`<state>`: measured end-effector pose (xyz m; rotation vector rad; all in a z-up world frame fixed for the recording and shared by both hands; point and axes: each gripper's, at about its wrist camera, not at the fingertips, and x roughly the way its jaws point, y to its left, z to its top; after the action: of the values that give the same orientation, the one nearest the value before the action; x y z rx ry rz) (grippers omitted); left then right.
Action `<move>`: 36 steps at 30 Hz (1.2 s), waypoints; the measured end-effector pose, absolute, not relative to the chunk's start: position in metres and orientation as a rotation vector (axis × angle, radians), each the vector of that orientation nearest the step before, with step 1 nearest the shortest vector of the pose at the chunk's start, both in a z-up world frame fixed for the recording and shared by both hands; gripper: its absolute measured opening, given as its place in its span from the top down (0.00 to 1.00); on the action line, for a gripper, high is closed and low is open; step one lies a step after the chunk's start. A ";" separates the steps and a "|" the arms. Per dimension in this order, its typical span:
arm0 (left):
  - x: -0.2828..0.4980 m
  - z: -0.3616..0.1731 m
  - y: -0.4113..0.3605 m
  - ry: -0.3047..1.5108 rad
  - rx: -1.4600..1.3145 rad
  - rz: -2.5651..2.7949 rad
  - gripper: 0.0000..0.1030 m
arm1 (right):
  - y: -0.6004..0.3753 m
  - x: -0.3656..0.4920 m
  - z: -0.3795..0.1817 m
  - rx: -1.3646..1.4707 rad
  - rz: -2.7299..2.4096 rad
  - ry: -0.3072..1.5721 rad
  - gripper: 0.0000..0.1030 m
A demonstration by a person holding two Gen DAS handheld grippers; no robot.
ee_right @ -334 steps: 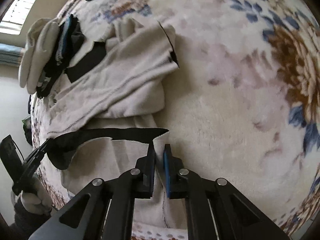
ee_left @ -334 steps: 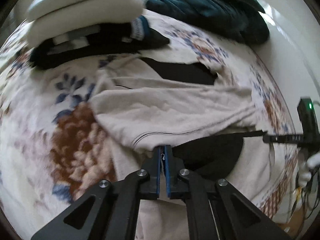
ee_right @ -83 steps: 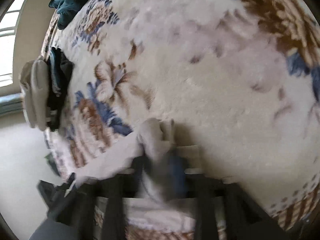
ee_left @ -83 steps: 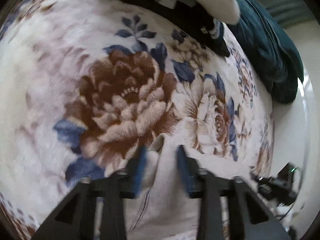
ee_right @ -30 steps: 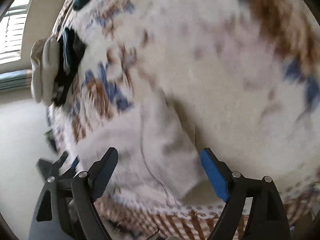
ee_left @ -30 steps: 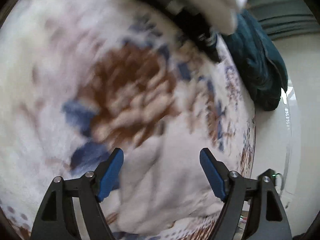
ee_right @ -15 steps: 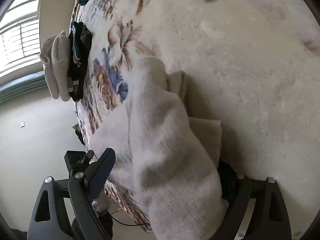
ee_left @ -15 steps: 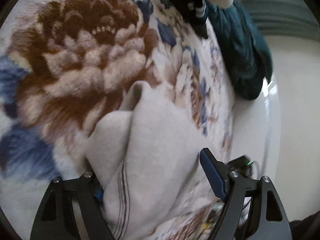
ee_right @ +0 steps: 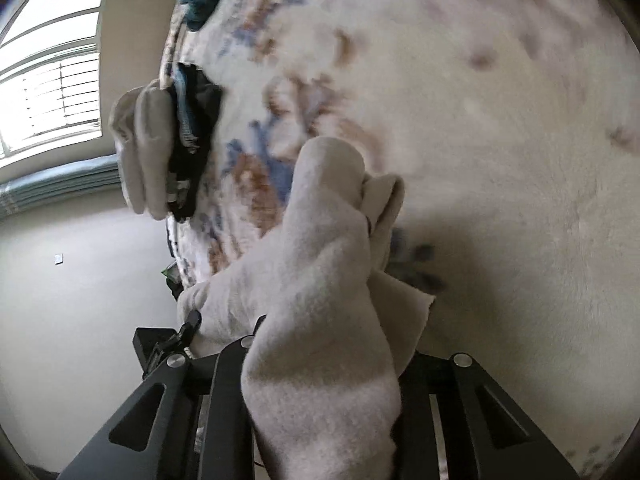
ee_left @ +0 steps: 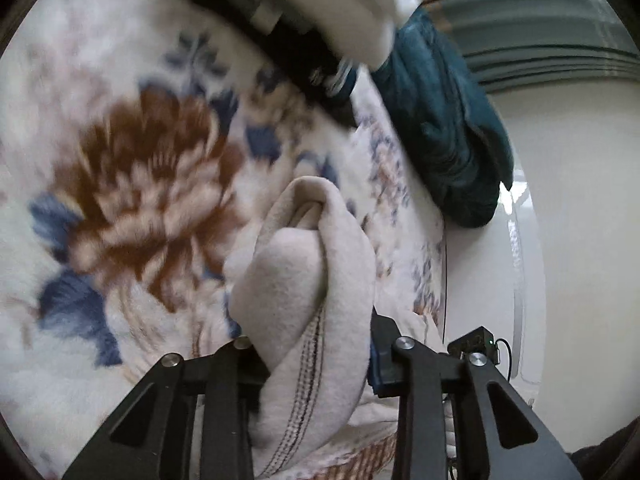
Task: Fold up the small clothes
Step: 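Lift the folded shirt with both grippers and carry it to the clothes stack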
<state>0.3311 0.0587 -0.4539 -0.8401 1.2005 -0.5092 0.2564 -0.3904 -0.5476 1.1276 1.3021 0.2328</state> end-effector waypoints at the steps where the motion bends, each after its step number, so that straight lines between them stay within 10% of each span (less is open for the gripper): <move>1: 0.334 -0.439 0.063 1.186 -0.844 -0.508 0.73 | -0.387 0.263 -0.533 1.116 0.243 1.293 0.77; 16: 0.575 -0.268 0.187 0.948 -0.745 -0.490 0.72 | -0.259 0.526 -0.351 0.999 0.364 1.106 0.77; 26: 0.754 -0.367 0.223 1.091 -0.717 -0.450 0.72 | -0.205 0.737 -0.402 0.962 0.256 1.138 0.77; 36: 0.760 -0.421 0.233 1.123 -0.773 -0.439 0.68 | -0.214 0.775 -0.452 0.902 0.186 1.213 0.75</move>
<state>0.7598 0.2334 -0.4210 -0.7731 1.1231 -0.4387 0.7752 -0.2139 -0.4524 0.9018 1.2128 0.1857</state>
